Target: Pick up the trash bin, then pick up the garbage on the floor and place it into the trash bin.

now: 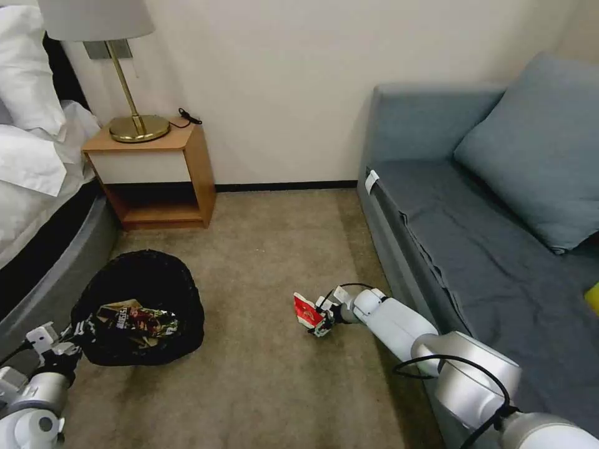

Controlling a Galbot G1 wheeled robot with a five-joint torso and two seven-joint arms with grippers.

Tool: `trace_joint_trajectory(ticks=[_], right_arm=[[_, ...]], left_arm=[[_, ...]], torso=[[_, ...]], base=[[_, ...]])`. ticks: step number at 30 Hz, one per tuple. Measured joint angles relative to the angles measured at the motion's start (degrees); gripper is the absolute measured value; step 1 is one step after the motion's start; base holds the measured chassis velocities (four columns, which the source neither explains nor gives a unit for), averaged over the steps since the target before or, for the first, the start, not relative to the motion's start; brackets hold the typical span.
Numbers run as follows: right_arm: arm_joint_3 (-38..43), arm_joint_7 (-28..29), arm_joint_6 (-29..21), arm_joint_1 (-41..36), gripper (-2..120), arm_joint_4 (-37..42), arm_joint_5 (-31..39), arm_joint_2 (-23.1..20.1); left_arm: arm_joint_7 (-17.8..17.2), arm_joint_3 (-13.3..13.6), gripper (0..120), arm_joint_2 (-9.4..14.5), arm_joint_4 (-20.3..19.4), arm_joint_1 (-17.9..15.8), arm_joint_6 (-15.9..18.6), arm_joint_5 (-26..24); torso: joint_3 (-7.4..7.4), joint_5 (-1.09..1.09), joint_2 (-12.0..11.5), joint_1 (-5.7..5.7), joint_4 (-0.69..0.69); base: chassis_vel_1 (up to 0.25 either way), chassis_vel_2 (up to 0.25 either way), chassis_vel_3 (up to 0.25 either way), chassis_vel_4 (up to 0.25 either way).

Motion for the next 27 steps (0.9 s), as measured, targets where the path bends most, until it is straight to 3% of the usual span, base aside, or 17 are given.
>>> trace_joint_trajectory(ticks=[18, 27], right_arm=[[2.1, 5.3, 1.3, -2.5, 100, -1.3, -2.6, 2.9], [3.5, 6.1, 1.6, -2.8, 80, -1.3, -3.8, 2.9]], left_arm=[[0.7, -0.6, 4, -0.1, 0.3, 0.7, -0.6, -0.2], [0.8, -0.6, 4, -0.3, -0.1, 0.9, -0.7, -0.3]], torso=[[0.00, 0.01, 0.0, 0.00, 0.01], [-0.01, 0.02, 0.0, -0.01, 0.01]], base=[[0.000, 0.000, 0.000, 0.000], [0.000, 0.000, 0.000, 0.000]])
